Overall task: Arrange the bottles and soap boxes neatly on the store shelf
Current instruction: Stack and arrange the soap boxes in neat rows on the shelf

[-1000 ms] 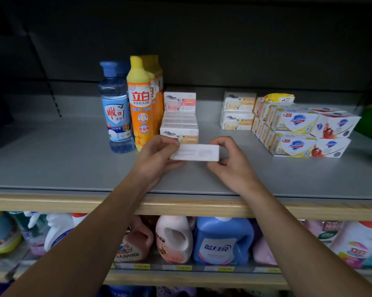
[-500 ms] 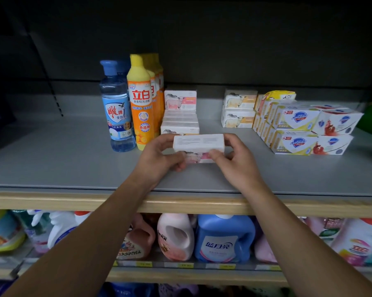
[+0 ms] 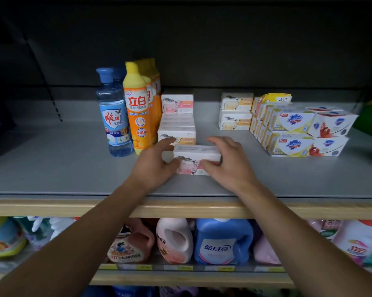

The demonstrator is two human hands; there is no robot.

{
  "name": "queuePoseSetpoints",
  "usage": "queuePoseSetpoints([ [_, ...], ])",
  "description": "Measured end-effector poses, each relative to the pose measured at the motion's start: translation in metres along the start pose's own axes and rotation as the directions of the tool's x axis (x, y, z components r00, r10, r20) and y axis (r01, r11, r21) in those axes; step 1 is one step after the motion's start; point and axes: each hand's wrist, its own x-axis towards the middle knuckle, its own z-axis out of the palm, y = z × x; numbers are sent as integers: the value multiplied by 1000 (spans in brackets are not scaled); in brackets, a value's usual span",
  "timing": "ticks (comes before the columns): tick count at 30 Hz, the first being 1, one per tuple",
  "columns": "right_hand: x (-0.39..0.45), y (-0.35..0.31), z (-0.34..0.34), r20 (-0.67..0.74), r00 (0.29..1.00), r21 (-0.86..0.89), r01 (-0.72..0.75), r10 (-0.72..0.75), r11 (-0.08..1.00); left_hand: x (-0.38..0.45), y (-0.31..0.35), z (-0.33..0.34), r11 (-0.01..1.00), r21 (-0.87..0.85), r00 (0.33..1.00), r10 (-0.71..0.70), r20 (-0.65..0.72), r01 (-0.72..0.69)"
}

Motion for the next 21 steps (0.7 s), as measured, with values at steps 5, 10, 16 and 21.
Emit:
queuePoseSetpoints([
  [5,19,-5,-7,270,960,-219,140,-78,966,-3,-20,-18,914,386,989,87,117,-126],
  [10,33,-4,-13,181,975,-183,164,-130,969,-8,-32,-12,888,434,982,84,172,-152],
  [16,87,-13,-13,-106,978,-70,173,-180,982,-3,-42,-7,866,472,982,100,161,-166],
  [21,154,-23,9,-122,970,-40,206,-209,978,1,-48,-5,851,505,981,52,189,-143],
])
